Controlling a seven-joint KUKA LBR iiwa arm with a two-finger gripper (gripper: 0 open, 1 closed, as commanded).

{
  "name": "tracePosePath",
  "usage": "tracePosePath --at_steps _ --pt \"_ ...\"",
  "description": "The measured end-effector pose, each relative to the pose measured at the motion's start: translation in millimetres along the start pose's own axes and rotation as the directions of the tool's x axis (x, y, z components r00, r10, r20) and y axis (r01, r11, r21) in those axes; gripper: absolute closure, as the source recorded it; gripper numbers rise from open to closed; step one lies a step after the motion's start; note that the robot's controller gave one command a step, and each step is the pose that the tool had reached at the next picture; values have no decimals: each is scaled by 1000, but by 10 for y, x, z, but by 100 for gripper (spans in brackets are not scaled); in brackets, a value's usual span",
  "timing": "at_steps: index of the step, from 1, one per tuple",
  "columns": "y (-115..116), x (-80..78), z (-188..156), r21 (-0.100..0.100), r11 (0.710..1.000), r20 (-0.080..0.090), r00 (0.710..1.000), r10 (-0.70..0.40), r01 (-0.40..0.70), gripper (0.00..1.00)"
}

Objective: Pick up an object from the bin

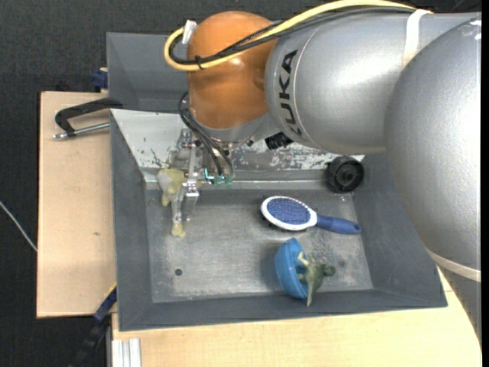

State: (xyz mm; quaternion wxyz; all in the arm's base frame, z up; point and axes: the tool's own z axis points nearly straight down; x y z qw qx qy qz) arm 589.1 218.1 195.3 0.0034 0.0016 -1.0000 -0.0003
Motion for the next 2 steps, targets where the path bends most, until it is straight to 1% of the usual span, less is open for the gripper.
tracePosePath --at_steps 1,2 --pt "-69 79 1191 0 924 14 924 -383 383 0" --pt "-86 86 1207 1 925 9 925 -381 381 100"
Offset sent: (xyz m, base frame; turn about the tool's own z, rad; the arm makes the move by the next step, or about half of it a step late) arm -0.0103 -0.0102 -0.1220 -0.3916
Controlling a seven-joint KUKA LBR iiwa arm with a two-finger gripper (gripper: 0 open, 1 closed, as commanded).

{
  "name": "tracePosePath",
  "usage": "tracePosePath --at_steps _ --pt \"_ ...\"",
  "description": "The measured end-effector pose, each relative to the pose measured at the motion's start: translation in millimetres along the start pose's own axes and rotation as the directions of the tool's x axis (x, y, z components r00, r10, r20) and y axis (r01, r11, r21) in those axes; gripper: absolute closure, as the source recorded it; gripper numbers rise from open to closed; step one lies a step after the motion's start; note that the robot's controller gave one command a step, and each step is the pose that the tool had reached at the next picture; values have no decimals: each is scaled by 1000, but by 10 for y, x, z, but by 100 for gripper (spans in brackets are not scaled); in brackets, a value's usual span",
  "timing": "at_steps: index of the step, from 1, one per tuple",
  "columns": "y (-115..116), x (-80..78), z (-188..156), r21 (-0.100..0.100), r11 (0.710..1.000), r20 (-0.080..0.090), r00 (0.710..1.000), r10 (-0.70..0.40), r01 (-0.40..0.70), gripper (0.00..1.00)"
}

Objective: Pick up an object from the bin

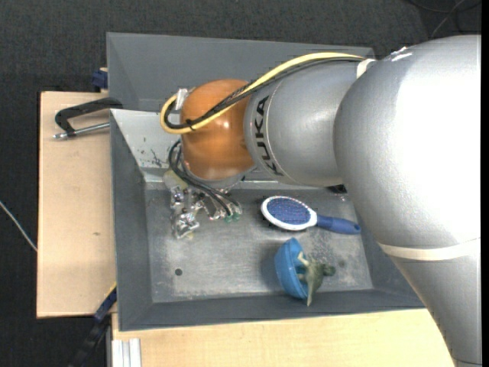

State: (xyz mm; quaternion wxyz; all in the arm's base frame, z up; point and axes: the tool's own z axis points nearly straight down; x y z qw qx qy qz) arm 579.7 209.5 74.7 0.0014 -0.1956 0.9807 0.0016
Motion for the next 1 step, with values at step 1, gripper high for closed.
tracePosePath --at_steps 1 --pt "-88 4 -505 3 1000 8 1000 -14 14 100"
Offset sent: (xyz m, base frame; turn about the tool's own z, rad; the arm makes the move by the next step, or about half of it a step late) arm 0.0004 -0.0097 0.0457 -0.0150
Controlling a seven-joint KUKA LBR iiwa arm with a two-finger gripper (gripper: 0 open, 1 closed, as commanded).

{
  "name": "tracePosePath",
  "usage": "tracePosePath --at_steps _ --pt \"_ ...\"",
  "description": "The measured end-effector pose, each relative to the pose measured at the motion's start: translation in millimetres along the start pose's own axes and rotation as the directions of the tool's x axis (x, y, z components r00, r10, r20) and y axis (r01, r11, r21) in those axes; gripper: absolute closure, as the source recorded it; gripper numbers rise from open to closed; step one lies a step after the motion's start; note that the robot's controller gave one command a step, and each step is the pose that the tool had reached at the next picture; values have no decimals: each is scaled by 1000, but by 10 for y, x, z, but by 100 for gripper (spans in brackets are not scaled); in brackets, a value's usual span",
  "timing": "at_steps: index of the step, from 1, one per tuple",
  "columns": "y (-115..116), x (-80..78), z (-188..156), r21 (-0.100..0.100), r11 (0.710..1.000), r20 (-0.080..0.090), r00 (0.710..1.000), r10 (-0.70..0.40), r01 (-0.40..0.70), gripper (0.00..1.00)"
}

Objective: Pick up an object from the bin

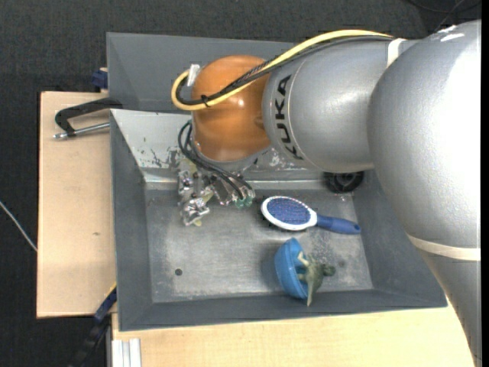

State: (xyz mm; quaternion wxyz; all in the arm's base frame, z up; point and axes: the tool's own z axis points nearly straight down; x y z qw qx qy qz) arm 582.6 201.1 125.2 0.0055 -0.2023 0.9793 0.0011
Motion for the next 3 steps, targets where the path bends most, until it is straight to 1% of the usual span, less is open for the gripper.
tracePosePath --at_steps 1,2,3 --pt "-62 -57 -852 1 1000 4 1000 13 -14 100" --pt "-52 -92 -171 3 939 -13 939 343 -343 100" --pt "-77 -140 -1110 -1 939 4 939 344 -344 100"
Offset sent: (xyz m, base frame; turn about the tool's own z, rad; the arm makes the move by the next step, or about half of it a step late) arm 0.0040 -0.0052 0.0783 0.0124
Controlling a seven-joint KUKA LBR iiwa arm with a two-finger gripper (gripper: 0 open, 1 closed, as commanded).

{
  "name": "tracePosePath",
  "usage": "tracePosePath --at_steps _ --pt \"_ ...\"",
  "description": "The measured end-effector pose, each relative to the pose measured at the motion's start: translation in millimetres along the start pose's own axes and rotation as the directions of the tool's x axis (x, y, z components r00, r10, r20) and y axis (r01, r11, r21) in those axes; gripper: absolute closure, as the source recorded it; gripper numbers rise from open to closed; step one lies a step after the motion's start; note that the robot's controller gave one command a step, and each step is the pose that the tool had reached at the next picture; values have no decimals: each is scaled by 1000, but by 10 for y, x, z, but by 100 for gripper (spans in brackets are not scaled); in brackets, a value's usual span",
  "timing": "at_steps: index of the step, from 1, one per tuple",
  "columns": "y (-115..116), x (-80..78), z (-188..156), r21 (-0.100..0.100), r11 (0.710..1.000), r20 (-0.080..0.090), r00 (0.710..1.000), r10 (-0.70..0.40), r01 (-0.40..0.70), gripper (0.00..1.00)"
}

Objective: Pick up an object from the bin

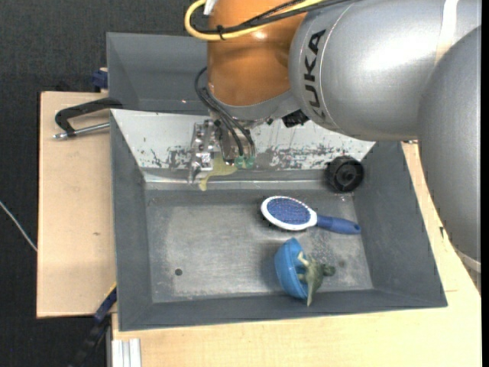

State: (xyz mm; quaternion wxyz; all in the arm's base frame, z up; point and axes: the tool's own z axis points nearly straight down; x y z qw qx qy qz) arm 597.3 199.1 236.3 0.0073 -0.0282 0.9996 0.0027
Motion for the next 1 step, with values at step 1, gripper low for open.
tracePosePath --at_steps 1 --pt "103 37 258 0 961 -14 961 -277 277 100"
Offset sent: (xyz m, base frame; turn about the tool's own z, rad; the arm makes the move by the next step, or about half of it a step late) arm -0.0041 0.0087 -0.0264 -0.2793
